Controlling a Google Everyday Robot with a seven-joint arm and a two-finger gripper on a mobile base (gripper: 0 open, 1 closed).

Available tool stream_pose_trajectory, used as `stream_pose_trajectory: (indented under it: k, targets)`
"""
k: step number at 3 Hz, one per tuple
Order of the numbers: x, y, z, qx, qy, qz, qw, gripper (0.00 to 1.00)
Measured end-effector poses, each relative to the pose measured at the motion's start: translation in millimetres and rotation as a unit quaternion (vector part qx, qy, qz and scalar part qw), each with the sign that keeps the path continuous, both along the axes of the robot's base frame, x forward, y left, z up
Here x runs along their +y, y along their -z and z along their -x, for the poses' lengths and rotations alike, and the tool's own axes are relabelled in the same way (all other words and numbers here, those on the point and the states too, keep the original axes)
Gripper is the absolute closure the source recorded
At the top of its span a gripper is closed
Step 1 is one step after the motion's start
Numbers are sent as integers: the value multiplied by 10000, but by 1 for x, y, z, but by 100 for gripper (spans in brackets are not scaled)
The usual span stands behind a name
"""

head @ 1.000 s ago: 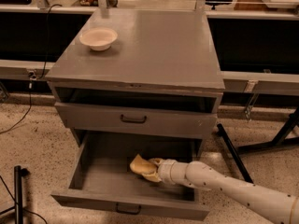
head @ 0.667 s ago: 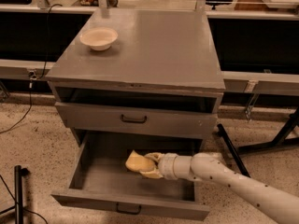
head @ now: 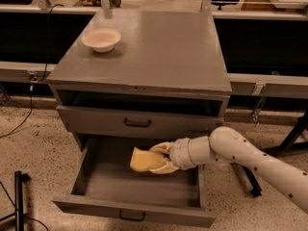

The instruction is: Pick sponge from middle drawer and place on counter

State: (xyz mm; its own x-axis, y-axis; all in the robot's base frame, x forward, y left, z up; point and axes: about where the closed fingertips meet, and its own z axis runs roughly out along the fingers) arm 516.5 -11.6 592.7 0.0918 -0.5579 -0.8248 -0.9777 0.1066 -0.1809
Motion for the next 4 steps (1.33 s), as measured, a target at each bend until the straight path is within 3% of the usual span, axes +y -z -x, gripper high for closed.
stream_pose_trajectory:
  k: [2, 3, 4]
  targets:
    - [-48, -121, 4, -117, -592, 576, 9965, 100]
    - [-85, -205, 7, -305, -641, 698, 9950, 100]
    - [-116, -280, 12, -277, -654, 663, 9953, 100]
